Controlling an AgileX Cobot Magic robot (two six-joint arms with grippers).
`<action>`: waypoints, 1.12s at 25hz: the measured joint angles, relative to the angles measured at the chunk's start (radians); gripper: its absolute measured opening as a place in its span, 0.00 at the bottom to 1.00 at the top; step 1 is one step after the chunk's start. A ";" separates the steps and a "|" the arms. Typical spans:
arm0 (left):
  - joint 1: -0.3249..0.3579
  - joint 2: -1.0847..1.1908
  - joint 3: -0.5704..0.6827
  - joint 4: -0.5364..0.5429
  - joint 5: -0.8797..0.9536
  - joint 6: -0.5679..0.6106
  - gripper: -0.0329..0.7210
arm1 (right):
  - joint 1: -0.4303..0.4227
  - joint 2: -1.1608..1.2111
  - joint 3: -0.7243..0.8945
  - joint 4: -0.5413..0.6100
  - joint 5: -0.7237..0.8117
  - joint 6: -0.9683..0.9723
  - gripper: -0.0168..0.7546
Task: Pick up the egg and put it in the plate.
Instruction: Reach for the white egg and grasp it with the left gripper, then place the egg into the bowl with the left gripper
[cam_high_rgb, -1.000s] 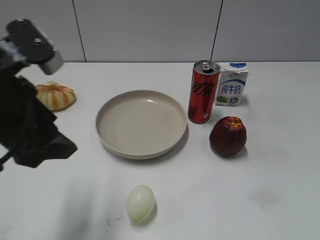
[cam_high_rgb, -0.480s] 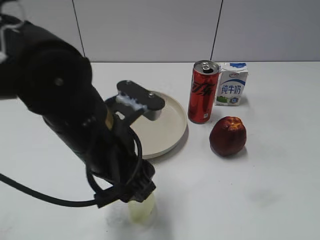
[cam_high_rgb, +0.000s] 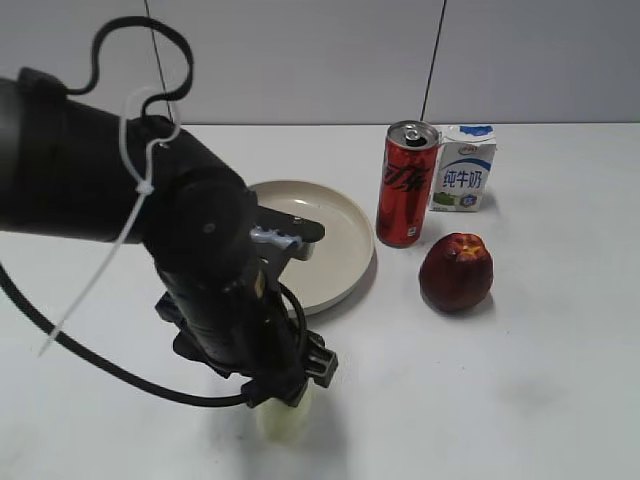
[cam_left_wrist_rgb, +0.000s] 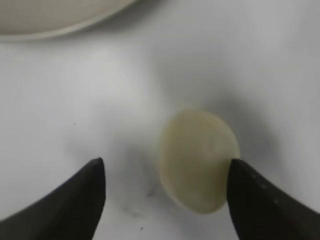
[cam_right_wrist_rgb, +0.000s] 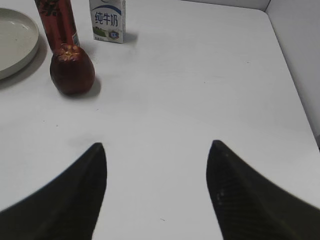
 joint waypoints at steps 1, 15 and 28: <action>0.000 0.013 -0.014 -0.003 0.004 -0.004 0.78 | 0.000 0.000 0.000 0.000 0.000 -0.001 0.64; 0.000 0.099 -0.035 -0.046 0.041 -0.009 0.64 | 0.000 0.000 0.000 0.000 0.000 0.000 0.64; 0.004 0.041 -0.178 0.186 0.114 0.012 0.64 | 0.000 0.000 0.000 0.000 0.000 -0.001 0.64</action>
